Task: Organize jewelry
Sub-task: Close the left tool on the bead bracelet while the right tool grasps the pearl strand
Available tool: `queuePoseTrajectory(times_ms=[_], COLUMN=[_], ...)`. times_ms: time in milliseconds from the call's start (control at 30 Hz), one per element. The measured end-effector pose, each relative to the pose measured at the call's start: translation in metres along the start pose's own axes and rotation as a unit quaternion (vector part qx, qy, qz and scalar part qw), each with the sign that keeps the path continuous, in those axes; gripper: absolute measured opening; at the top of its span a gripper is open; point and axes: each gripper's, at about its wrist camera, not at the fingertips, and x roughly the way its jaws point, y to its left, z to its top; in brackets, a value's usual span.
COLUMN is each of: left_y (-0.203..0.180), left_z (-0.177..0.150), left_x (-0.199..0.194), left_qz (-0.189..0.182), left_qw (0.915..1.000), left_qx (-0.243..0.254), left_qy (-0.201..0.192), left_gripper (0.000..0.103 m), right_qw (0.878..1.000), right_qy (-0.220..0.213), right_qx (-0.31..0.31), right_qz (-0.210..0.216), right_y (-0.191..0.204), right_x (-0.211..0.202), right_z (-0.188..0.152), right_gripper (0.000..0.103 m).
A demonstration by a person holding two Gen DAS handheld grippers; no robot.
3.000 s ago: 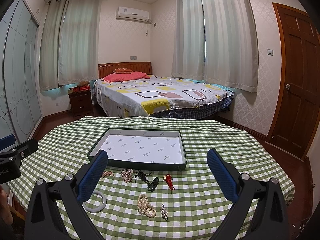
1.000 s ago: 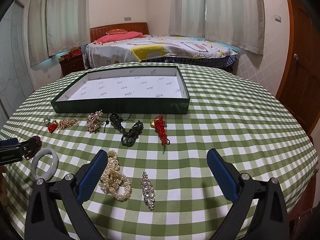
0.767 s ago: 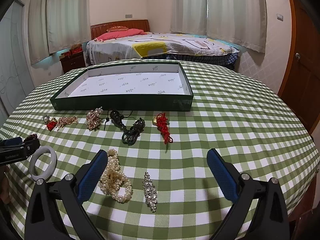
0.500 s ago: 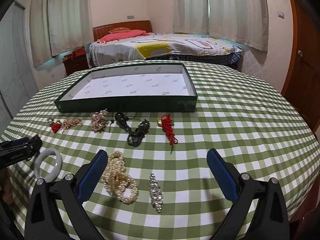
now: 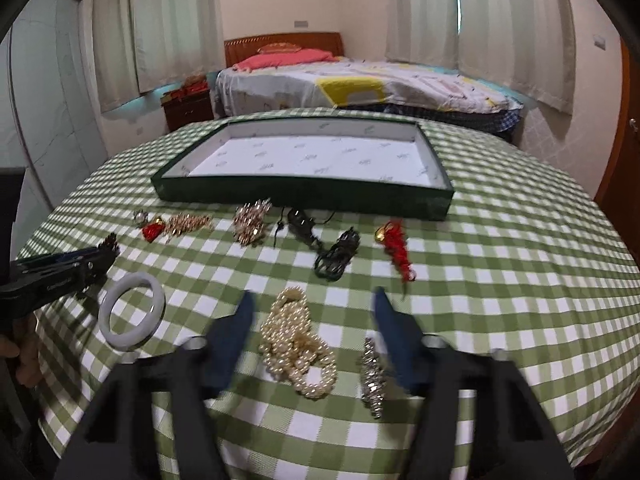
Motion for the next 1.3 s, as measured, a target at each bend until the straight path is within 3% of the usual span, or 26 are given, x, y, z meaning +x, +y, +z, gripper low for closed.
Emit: queuePoseTrajectory(times_ms=[267, 600, 1300], left_y=[0.0, 0.0, 0.004], left_z=[0.0, -0.001, 0.001], left_x=[0.0, -0.001, -0.007], left_qz=[0.0, 0.0, -0.018], left_qw=[1.0, 1.0, 0.9997], left_qx=[0.0, -0.001, -0.017], left_qy=[0.0, 0.0, -0.008], left_gripper=[0.025, 0.021, 0.012], right_qw=[0.999, 0.999, 0.999], right_qy=[0.019, 0.039, 0.017], right_qx=[-0.025, -0.024, -0.016], right_qz=[0.021, 0.024, 0.023], right_y=[0.012, 0.008, 0.004], right_x=[0.007, 0.01, 0.001], right_z=[-0.005, -0.012, -0.007], right_gripper=[0.051, 0.023, 0.014])
